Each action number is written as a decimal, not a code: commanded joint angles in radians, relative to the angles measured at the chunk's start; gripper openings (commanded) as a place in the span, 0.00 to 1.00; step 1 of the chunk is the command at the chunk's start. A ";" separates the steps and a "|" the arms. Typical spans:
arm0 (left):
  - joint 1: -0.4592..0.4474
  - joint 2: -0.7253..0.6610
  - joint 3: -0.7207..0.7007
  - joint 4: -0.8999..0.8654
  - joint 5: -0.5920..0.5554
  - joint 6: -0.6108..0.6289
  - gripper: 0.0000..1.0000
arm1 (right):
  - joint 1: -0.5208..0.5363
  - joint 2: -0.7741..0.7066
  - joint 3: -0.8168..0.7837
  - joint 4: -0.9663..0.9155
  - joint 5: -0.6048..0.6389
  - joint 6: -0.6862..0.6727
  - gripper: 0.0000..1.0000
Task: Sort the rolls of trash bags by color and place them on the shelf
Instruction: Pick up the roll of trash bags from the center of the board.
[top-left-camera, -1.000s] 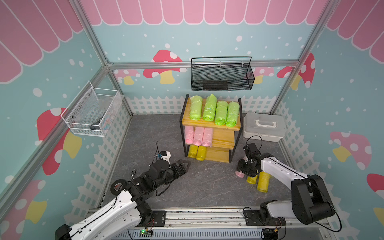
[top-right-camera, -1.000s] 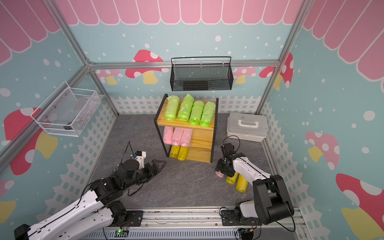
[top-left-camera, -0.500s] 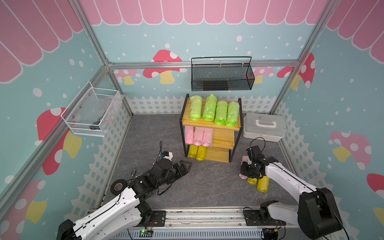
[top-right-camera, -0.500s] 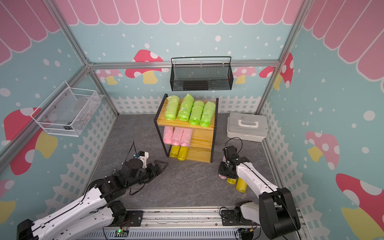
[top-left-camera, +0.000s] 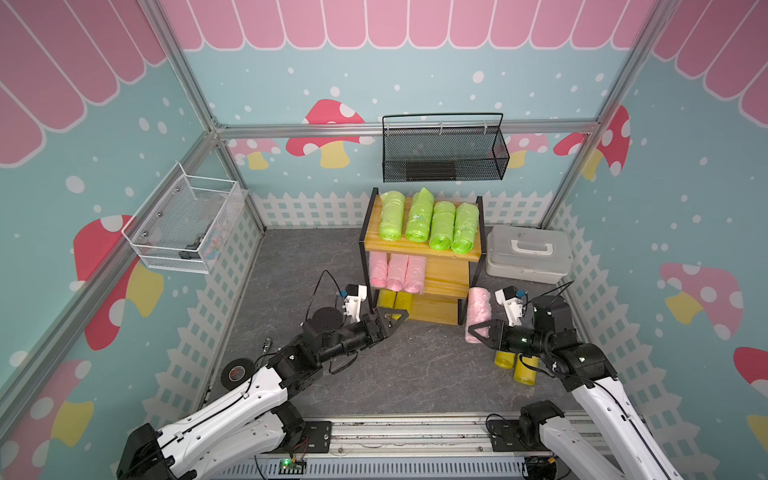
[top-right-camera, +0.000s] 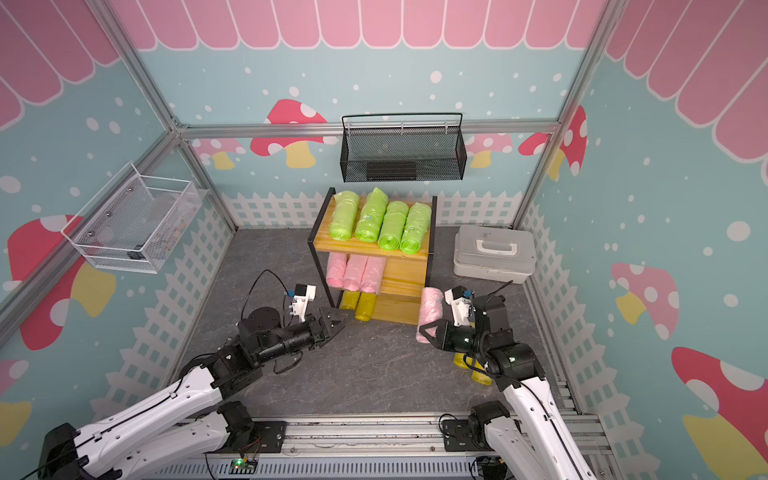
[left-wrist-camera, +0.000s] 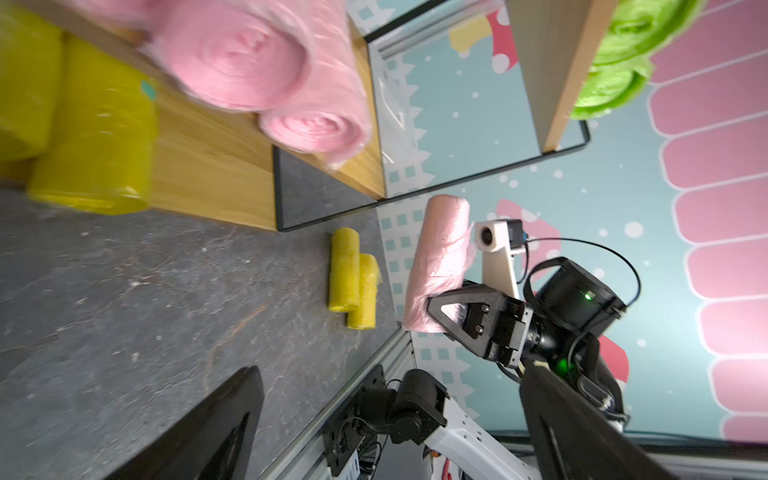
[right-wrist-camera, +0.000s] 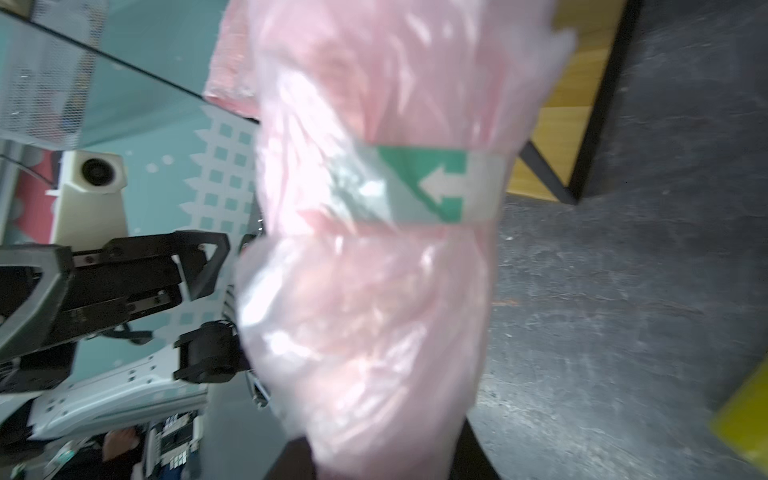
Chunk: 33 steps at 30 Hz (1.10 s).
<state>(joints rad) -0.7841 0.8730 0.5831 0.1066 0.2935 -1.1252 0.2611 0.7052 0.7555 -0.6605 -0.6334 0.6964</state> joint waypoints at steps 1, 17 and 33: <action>-0.028 0.014 0.002 0.187 0.097 0.011 0.99 | 0.043 -0.023 0.087 0.090 -0.192 0.056 0.00; -0.134 0.132 0.080 0.405 0.154 0.070 0.99 | 0.364 0.062 0.175 0.219 -0.184 0.163 0.00; -0.149 0.153 0.097 0.415 0.148 0.086 0.93 | 0.452 0.128 0.152 0.277 -0.188 0.185 0.00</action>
<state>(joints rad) -0.9306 1.0138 0.6449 0.5060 0.4442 -1.0588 0.6926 0.8291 0.8936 -0.4339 -0.8051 0.8772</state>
